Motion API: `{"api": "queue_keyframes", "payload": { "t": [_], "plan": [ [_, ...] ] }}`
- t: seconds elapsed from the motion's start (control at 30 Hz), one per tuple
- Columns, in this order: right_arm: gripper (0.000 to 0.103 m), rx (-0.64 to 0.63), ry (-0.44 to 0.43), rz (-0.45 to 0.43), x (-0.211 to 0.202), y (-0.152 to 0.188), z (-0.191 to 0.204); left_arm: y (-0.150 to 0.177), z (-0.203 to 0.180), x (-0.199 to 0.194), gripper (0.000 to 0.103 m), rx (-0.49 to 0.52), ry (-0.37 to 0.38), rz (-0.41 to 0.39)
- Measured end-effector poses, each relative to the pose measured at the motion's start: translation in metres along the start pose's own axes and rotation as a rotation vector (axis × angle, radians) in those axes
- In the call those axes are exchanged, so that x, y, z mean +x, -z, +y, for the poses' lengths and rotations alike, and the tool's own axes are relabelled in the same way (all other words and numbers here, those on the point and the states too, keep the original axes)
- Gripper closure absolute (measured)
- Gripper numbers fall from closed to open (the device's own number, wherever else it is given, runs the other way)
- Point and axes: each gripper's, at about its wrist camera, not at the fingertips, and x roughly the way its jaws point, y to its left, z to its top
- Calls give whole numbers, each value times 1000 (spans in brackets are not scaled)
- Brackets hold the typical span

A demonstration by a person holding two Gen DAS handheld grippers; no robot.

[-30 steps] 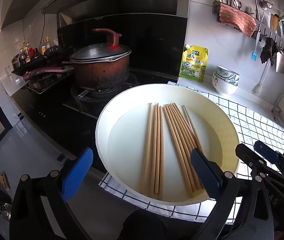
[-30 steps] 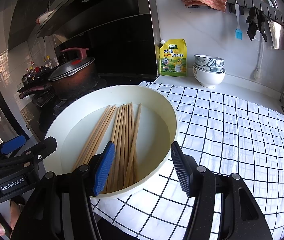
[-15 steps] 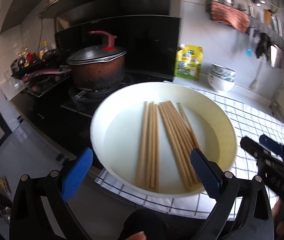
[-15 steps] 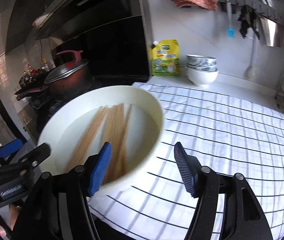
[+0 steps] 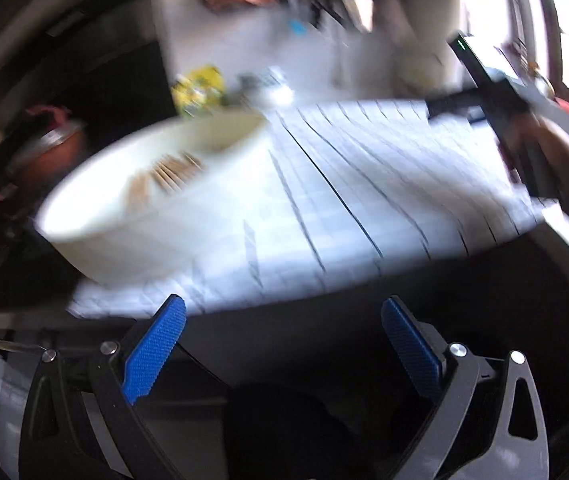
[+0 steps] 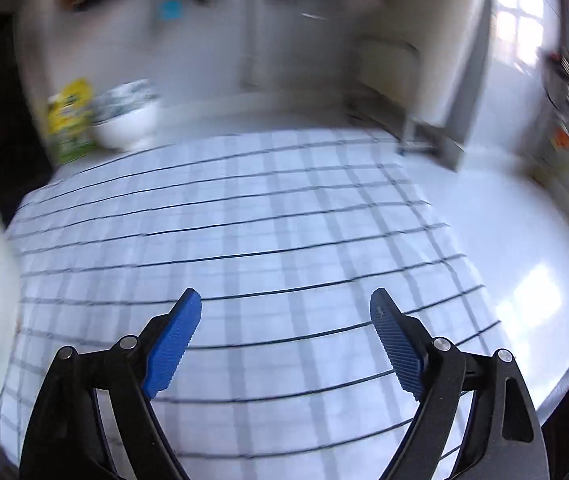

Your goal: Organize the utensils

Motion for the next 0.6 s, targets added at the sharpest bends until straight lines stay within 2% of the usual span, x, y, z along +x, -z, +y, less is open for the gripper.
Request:
{"api": "queue_keyframes", "payload": {
  "t": [0.13,0.3,0.33,0.43,0.5,0.6],
  "plan": [
    [21,91,74,47,30,-11,-42,25,-7,30,6,-31,138,123],
    [18,41,140,122,71,-16,-56,46,-15,73,6,-40,178,296],
    [16,45,133,100,73,-17,-59,47,-16,75,6,-41,183,307],
    [8,52,125,109,75,-19,-66,46,-17,72,6,-32,189,295],
    [8,86,97,117,79,-21,-74,45,-19,71,6,-21,186,288],
    [8,82,101,119,82,-23,-74,45,-19,72,6,-24,190,293]
  ]
}}
